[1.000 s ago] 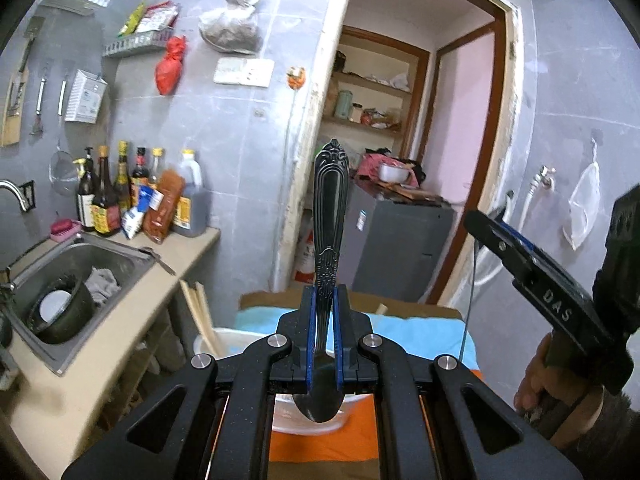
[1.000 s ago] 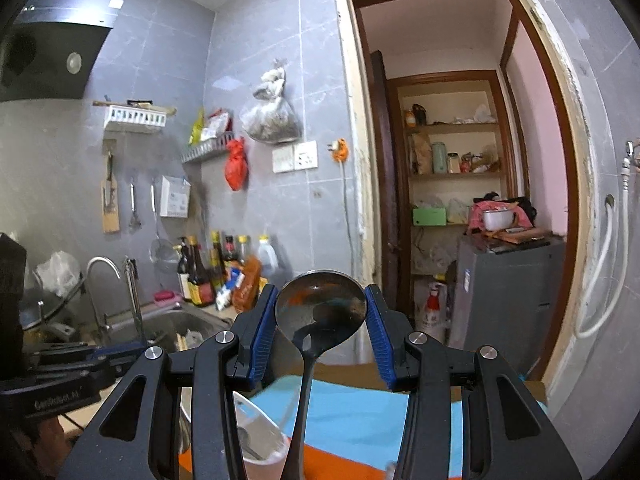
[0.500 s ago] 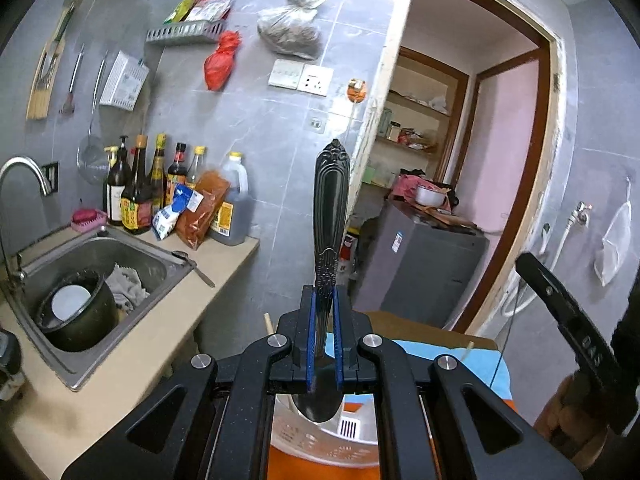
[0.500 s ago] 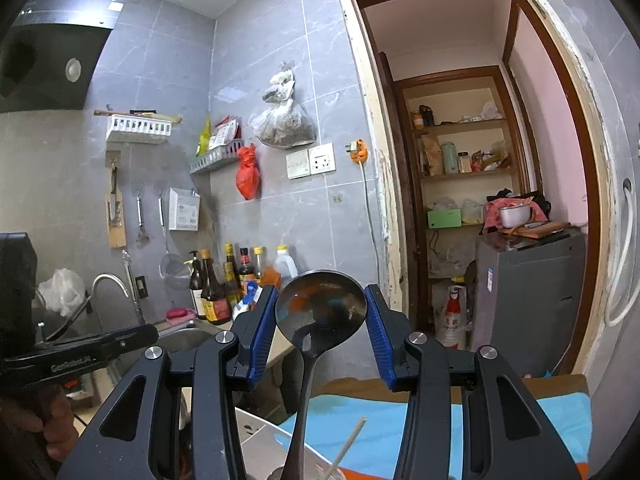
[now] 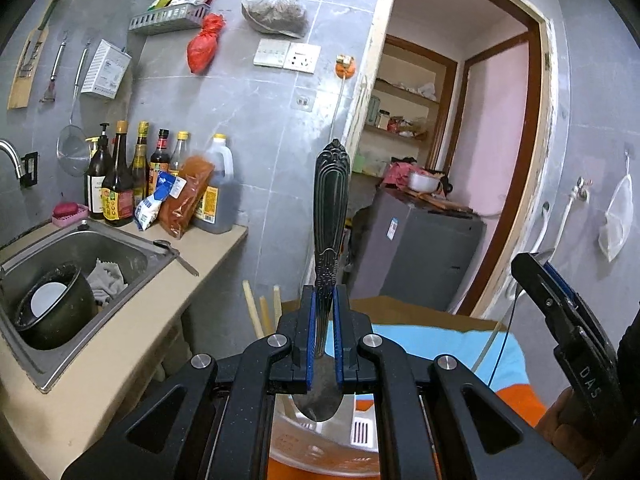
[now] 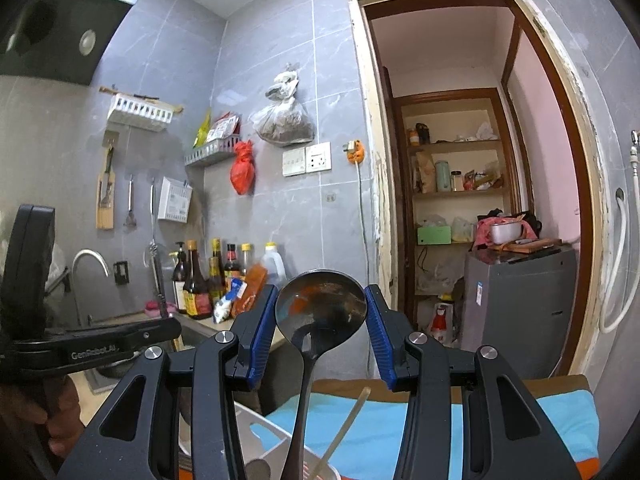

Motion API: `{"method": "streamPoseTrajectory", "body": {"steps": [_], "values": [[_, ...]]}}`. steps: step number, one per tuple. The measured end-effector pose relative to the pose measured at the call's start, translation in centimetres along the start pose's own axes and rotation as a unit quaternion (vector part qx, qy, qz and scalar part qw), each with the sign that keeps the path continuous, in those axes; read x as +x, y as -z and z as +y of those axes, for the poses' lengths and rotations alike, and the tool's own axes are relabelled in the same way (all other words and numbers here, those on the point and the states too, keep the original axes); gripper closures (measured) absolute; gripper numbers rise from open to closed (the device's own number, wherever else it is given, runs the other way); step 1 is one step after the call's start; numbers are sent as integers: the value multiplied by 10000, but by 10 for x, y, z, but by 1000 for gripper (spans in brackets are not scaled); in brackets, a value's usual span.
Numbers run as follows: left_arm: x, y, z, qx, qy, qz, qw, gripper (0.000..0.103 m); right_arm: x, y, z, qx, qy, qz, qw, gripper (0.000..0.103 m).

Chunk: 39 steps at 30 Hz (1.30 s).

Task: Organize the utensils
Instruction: 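Open both grippers over the caddy to drop the spoons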

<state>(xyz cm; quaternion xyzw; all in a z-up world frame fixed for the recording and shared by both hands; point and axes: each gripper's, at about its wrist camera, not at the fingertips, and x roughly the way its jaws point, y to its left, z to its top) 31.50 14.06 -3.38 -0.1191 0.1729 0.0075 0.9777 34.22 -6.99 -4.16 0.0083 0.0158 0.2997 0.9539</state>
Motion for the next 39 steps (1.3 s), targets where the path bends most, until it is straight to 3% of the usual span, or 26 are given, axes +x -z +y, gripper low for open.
{"method": "streamPoseTrajectory", "body": {"steps": [15,19,22,24,26,29,33,39], "values": [[9,16,5,-43,121,382,9992,96,1,21,-11,311,-111,373,9988,58],[1,6,4,-134,170,314,9993,70,-6,7,-24,732,-239,315,9965,48],[-9,-4,-4,-195,176,217,9994,65,-15,-10,-32,854,-198,281,9957,42],[-17,-10,-12,-191,153,114,9996,54,-23,-22,-38,863,-126,271,9958,32],[-27,-15,-22,-216,121,-59,9997,32,-33,-34,-46,845,-44,252,9961,26],[-42,-18,-39,-174,56,-296,9994,16,-47,-44,-58,775,95,277,9966,18],[-52,-16,-66,-8,-42,-386,9992,10,-69,-49,-75,690,284,302,9968,0],[-58,2,-98,65,-184,-378,9991,9,-99,-43,-101,622,546,403,9958,0]]}}
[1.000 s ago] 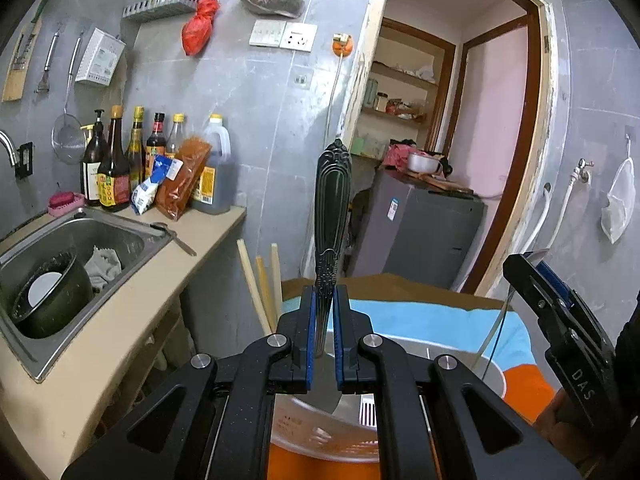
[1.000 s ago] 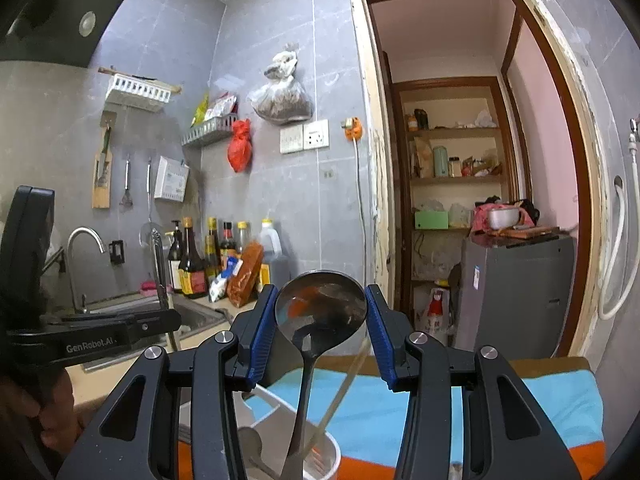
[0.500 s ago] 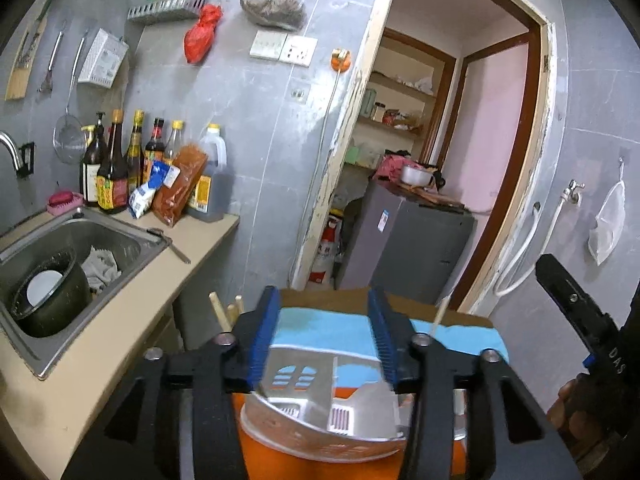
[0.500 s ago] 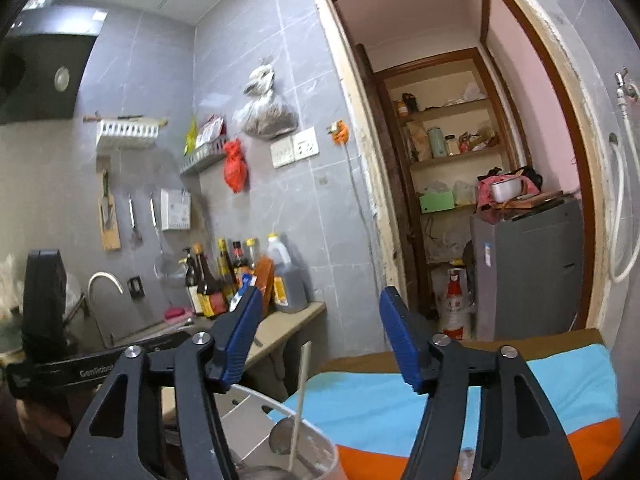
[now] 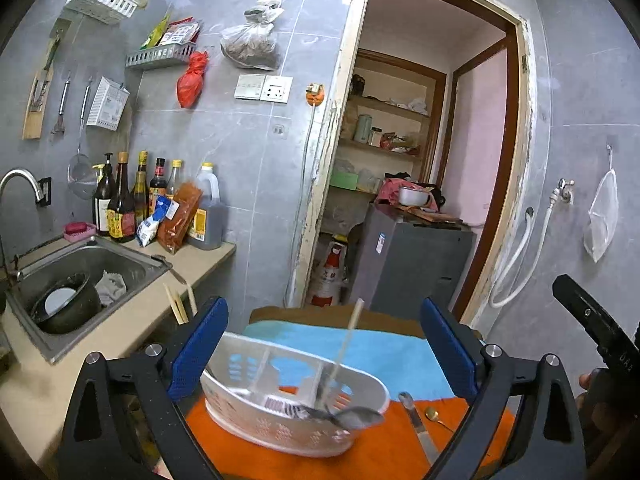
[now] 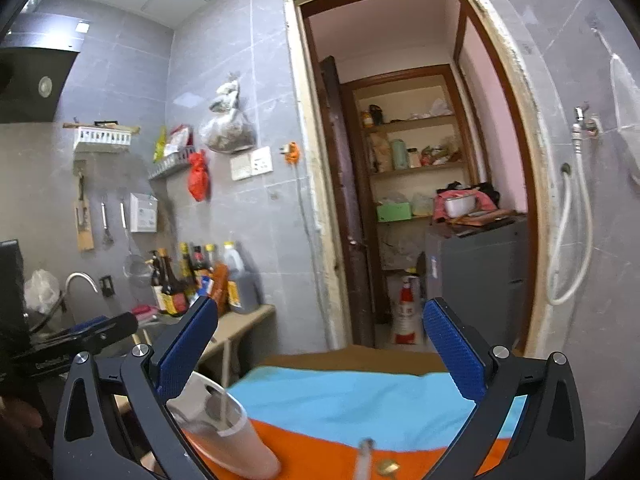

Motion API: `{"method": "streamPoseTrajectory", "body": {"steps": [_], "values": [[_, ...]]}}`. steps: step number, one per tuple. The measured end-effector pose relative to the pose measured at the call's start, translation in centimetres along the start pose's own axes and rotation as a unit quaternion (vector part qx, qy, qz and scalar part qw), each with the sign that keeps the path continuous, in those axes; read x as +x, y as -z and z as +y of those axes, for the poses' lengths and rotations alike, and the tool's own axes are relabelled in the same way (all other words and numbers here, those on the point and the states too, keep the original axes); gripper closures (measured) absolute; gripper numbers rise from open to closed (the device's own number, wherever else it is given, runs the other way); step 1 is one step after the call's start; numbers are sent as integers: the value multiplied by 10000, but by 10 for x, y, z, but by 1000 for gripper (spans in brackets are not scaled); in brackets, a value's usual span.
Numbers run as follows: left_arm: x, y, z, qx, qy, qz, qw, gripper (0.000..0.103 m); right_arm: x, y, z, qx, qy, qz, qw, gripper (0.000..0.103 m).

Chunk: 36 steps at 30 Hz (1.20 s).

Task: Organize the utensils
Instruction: 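Move both grippers back over the butter knife and gold spoon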

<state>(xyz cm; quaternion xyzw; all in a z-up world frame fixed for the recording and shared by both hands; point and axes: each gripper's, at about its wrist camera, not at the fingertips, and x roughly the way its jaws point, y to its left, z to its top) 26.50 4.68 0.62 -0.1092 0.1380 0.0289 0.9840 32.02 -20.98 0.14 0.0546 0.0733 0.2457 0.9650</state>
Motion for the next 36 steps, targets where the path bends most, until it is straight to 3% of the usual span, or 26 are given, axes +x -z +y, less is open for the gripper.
{"method": "streamPoseTrajectory", "body": {"steps": [4,10,24,27,32,36], "values": [[-4,15,-16,-6,-62,55,10000,9,-12,10,-20,-68,151,189,9997,0],[1,44,-37,19,-26,451,9990,9,-16,33,-47,-170,379,585,9974,0],[52,122,-88,377,194,1641,9855,9,14,112,-108,-53,379,2235,9739,0],[66,136,-93,409,260,1882,9809,9,20,124,-115,-45,262,2484,9683,8],[91,158,-95,383,375,2272,9724,12,34,139,-116,-110,-121,2855,9582,34],[101,171,-98,472,539,2529,9648,30,45,153,-110,-325,-486,3242,9442,53]]}}
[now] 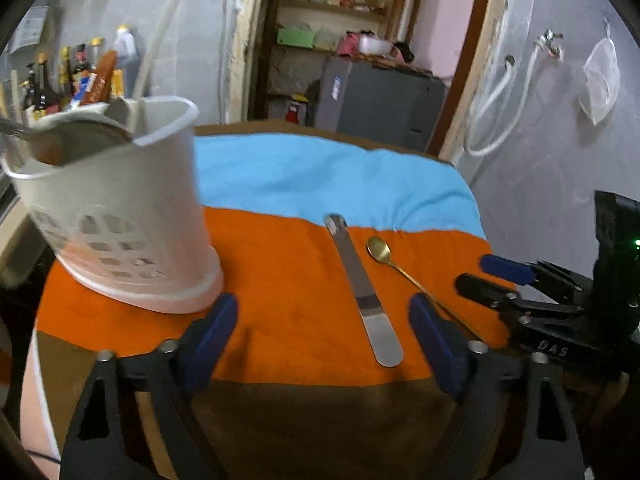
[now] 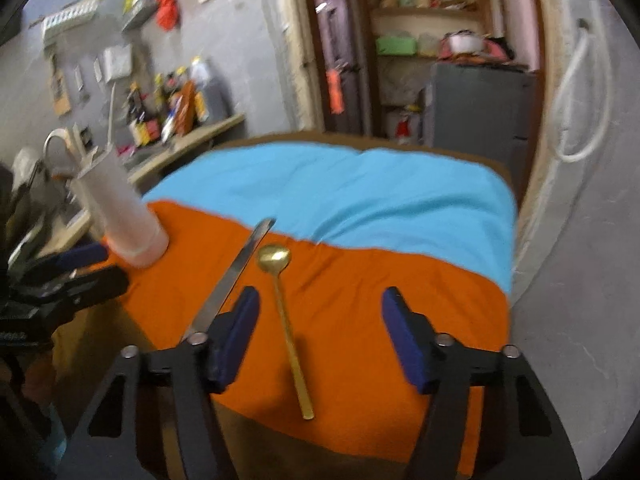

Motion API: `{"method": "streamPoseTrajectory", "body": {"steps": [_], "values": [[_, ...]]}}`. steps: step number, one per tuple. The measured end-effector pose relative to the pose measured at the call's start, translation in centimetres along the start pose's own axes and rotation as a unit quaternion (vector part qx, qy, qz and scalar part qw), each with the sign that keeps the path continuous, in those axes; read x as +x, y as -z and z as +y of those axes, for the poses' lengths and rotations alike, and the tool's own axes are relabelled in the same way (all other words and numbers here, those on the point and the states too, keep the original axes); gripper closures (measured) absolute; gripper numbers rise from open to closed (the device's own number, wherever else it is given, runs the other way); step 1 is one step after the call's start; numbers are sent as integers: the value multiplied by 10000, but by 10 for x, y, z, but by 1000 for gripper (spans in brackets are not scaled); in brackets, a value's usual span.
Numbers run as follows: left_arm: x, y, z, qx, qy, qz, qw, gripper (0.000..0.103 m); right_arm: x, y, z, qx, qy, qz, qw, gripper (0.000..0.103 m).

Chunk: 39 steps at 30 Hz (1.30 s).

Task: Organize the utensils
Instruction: 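Move both grippers back over the butter knife and gold spoon, then close the left gripper on the butter knife while the right gripper closes on the gold spoon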

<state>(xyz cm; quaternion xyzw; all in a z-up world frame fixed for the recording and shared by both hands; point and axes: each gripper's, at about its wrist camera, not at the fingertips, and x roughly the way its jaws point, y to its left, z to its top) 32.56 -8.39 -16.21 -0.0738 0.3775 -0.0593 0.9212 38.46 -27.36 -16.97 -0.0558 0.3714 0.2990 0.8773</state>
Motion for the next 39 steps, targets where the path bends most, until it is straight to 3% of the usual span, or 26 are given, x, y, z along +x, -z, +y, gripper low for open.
{"method": "streamPoseTrajectory", "body": {"steps": [4,8,11,16,26,39], "values": [[12,0,-2,42,161,255,9995,45,17,3,6,-261,-186,427,9986,65],[22,-4,-3,-20,364,476,9982,48,30,4,9,-382,-165,781,9961,67],[28,-7,-3,-53,460,565,9973,52,30,3,13,-515,-49,774,9957,70],[48,-15,-13,196,427,871,9951,70,30,2,5,-386,309,741,9960,94],[88,-34,-23,381,191,1141,9926,81,19,6,-33,662,913,624,9917,97],[75,-28,-18,305,136,1274,9913,89,11,10,-32,1287,618,641,9877,95]]}}
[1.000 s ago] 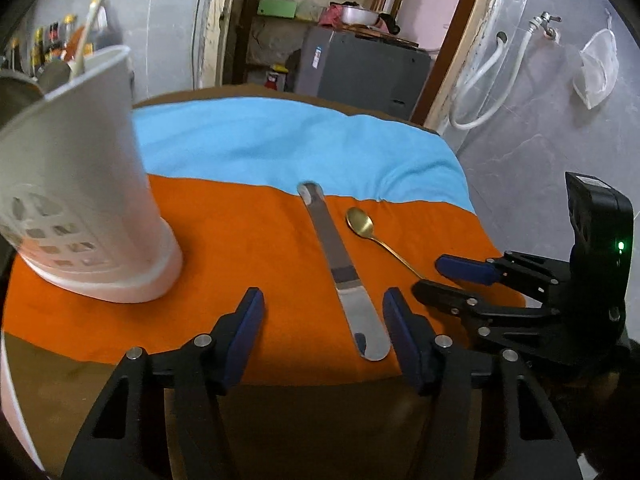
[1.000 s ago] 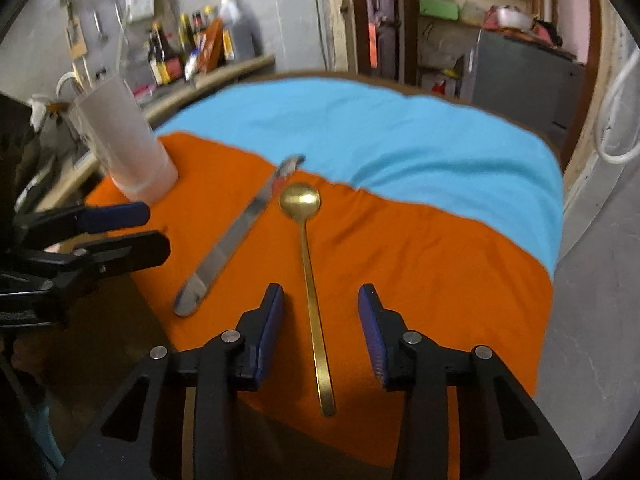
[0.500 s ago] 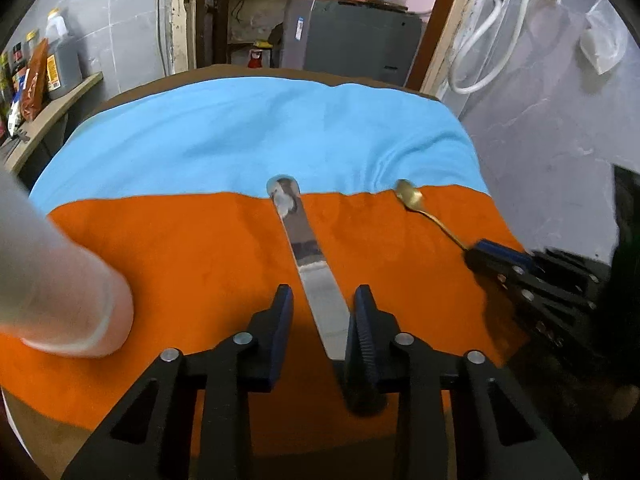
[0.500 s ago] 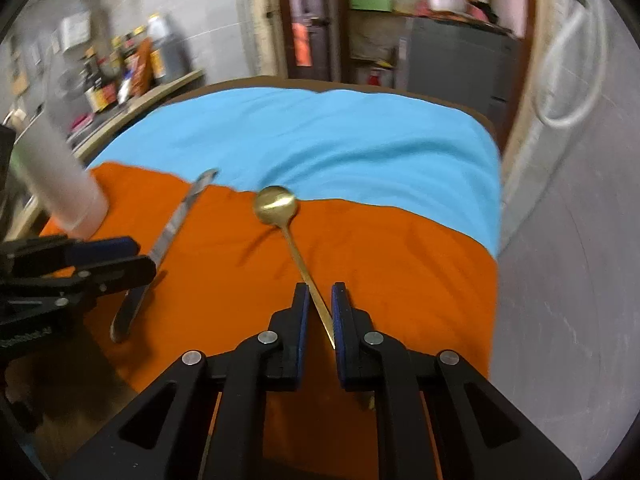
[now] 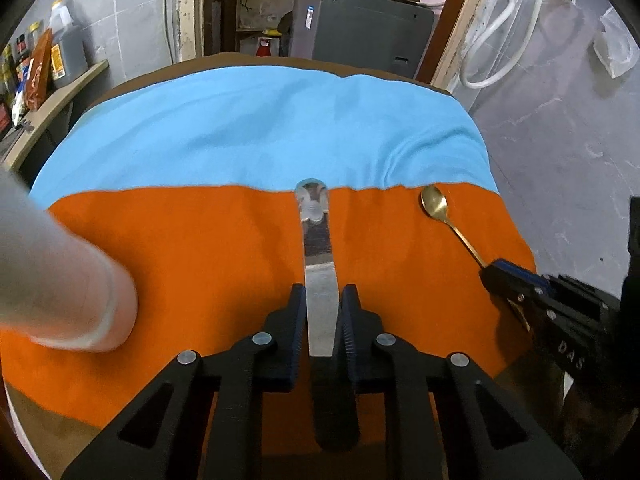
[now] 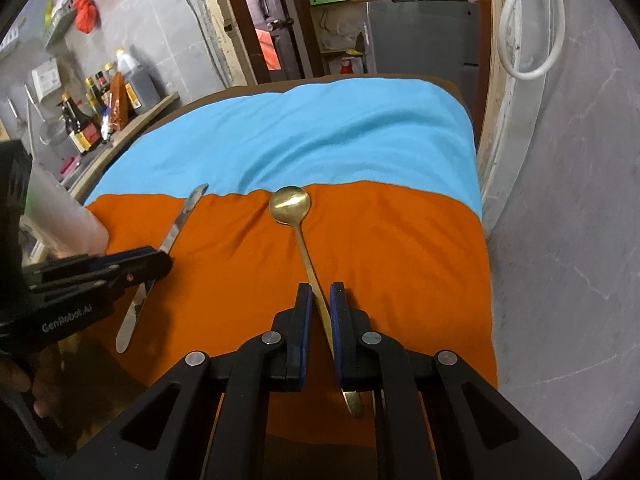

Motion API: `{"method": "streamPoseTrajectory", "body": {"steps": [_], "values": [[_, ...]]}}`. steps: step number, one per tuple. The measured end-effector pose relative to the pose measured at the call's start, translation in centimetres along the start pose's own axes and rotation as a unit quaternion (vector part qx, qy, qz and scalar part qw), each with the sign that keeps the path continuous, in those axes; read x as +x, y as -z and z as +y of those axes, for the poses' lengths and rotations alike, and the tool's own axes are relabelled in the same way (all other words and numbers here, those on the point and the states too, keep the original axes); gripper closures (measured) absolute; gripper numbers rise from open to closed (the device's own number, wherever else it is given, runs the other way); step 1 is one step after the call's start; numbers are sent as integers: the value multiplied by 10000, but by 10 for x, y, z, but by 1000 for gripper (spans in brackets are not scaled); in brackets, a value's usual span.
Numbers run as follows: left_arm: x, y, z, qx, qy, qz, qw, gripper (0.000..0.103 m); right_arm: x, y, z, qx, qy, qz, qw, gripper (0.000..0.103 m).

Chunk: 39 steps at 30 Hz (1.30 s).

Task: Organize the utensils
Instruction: 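Close the left gripper on the butter knife while the right gripper closes on the gold spoon, then lift the knife and gold spoon and carry them above the caddy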

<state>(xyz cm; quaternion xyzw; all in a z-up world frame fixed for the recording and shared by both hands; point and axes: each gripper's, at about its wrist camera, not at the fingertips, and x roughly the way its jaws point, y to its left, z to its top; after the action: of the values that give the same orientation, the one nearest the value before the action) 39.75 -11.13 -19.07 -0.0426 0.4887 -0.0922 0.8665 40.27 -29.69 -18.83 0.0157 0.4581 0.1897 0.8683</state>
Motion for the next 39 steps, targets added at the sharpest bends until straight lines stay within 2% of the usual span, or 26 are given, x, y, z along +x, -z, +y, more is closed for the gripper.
{"method": "streamPoseTrajectory", "body": {"steps": [5,7,12,17,19,27,29,30,31,36,39], "values": [[-8,12,-7,240,-158,-19,9996,88,5,-7,2,-263,-152,33,9995,88],[-6,11,-11,374,-227,-10,9990,88,10,-15,5,-397,-209,57,9990,75],[4,1,-12,481,-277,30,9985,87,26,-36,7,-704,-220,61,9973,75],[14,-13,-6,422,-183,132,9989,76,38,-50,9,-772,-402,99,9962,75],[20,-19,-5,470,-178,157,9986,75,42,-53,9,-809,-405,122,9958,75],[27,-26,-8,838,-229,152,9961,75,46,-52,10,-939,-360,168,9948,74],[28,-24,-8,859,-240,123,9959,78,47,-51,14,-1024,-258,170,9943,74],[28,-25,-8,840,-217,110,9962,81,48,-51,16,-1073,-203,173,9939,73],[28,-25,-8,810,-189,98,9965,89,49,-51,21,-1140,-124,184,9932,73],[23,-21,7,279,191,-48,9994,91,51,-53,28,-1142,139,207,9931,76],[11,-15,13,29,325,-190,9993,91,46,-51,22,-896,20,85,9959,77]]}}
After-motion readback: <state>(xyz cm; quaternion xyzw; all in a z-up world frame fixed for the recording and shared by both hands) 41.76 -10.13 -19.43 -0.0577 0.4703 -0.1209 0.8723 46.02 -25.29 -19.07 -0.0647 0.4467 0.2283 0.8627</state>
